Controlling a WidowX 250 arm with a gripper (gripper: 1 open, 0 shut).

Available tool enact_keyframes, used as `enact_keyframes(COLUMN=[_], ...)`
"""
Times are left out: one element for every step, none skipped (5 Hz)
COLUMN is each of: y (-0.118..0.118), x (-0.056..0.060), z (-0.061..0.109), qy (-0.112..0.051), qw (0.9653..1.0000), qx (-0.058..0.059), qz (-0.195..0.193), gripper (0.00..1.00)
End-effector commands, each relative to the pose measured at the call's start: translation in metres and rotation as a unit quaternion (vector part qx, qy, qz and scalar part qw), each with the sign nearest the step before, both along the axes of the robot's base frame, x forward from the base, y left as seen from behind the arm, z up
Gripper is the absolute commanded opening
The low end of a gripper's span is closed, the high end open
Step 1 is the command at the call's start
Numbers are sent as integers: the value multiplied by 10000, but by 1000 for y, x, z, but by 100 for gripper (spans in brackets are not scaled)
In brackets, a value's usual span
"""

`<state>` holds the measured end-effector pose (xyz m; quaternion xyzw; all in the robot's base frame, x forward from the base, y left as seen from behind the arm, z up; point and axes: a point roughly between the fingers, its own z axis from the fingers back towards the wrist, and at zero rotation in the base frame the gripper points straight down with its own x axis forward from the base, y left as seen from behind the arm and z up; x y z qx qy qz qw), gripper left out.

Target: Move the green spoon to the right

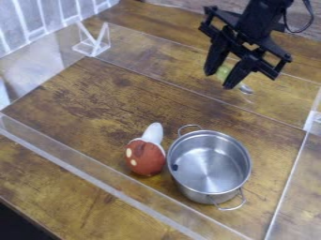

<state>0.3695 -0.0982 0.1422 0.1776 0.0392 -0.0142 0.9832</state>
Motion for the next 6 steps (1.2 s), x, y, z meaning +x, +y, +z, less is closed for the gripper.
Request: enact_keyframes(y=[-10, 14, 48, 65, 78, 69], x=[-19, -21, -19, -22, -23, -20], z=[35, 33, 27, 13, -4, -20], qy=[-626, -711, -802, -875, -939, -1009], qw=[9970, 9946, 9917, 9924, 9926, 9920], qx=[-141, -169, -199, -354, -481, -584], qz=[432, 733, 984, 786, 599, 495], gripper=[0, 0, 0, 0, 0, 0])
